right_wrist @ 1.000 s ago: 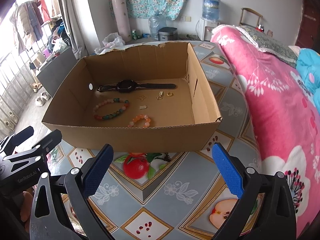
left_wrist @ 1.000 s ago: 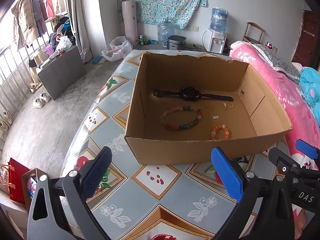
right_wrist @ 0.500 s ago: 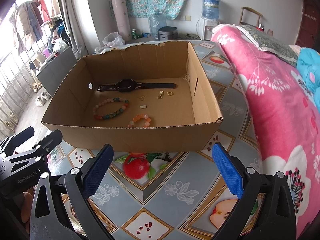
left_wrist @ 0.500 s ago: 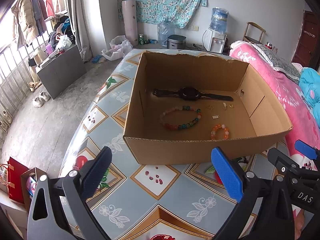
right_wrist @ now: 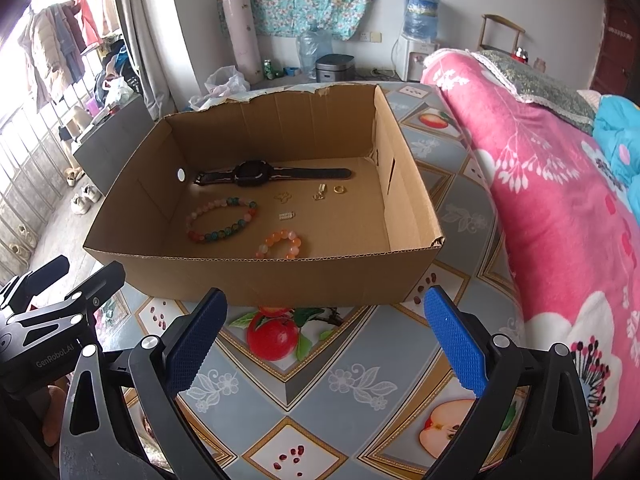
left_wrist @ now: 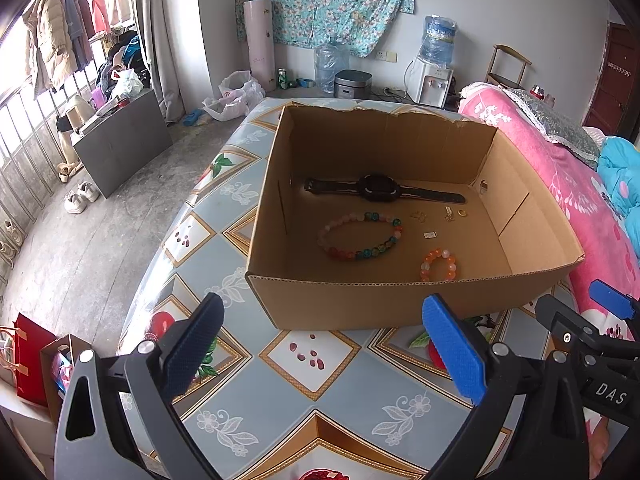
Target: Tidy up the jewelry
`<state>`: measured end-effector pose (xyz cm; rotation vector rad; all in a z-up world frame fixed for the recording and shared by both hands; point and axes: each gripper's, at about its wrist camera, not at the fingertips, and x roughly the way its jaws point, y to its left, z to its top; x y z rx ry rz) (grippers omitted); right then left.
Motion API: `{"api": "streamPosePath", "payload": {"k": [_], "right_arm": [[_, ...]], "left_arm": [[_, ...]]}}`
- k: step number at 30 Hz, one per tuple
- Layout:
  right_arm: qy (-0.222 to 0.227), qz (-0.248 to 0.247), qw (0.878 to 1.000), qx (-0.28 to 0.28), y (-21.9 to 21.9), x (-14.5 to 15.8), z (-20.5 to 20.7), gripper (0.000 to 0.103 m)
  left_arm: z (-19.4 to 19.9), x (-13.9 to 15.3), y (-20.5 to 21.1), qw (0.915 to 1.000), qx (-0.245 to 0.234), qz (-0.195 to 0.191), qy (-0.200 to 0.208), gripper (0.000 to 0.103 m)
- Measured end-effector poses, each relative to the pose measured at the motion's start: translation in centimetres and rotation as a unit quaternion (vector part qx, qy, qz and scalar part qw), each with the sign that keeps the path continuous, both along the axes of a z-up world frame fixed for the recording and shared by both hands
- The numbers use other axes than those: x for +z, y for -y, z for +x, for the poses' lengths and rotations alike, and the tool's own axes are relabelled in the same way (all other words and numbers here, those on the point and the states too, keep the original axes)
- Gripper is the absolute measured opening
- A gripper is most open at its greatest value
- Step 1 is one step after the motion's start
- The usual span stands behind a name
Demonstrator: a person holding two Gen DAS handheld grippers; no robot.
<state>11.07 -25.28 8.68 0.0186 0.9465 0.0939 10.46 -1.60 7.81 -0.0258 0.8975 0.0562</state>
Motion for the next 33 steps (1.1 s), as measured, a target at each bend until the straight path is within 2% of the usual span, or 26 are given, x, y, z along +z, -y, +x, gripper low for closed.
{"api": "streamPosePath", "payload": {"k": [33], "right_arm": [[0.000,0.000,1.000,-0.002,0.08,0.24,0.19,0.095]], "left_arm": [[0.01,0.05,0.28,1.0000,0.002,-0.002,0.000,0.098]]}}
